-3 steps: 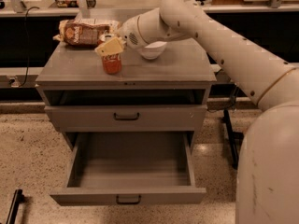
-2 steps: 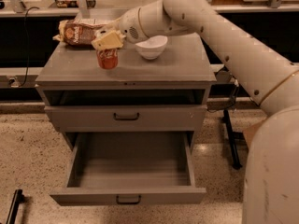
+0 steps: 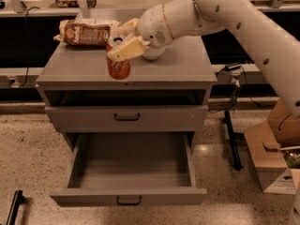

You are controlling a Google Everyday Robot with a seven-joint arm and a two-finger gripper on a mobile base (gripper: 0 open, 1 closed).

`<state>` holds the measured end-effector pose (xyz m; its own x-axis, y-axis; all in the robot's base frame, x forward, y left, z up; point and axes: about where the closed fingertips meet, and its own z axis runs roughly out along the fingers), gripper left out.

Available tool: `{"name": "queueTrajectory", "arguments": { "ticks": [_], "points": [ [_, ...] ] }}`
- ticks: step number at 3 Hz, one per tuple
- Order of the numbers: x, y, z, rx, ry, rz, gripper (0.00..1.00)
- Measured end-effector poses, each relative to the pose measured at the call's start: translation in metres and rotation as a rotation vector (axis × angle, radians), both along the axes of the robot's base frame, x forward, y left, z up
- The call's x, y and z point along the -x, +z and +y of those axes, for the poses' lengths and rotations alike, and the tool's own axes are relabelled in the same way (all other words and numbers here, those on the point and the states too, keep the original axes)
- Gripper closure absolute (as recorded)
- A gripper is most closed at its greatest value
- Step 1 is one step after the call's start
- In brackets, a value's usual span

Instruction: Place coke can into middle drawer

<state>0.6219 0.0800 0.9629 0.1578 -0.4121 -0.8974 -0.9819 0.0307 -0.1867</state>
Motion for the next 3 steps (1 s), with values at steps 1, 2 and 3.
{"name": "queueTrajectory", "arguments": {
  "ticks": [1,2,3],
  "points": [
    [0.053,-0.037,-0.022,0.236,0.066,0.04,1.0],
    [0.098,-0.077,-0.042,0.503,0.104,0.079,1.0],
    [0.103,-0.087,-0.047,0.539,0.11,0.082,1.0]
  ]
}}
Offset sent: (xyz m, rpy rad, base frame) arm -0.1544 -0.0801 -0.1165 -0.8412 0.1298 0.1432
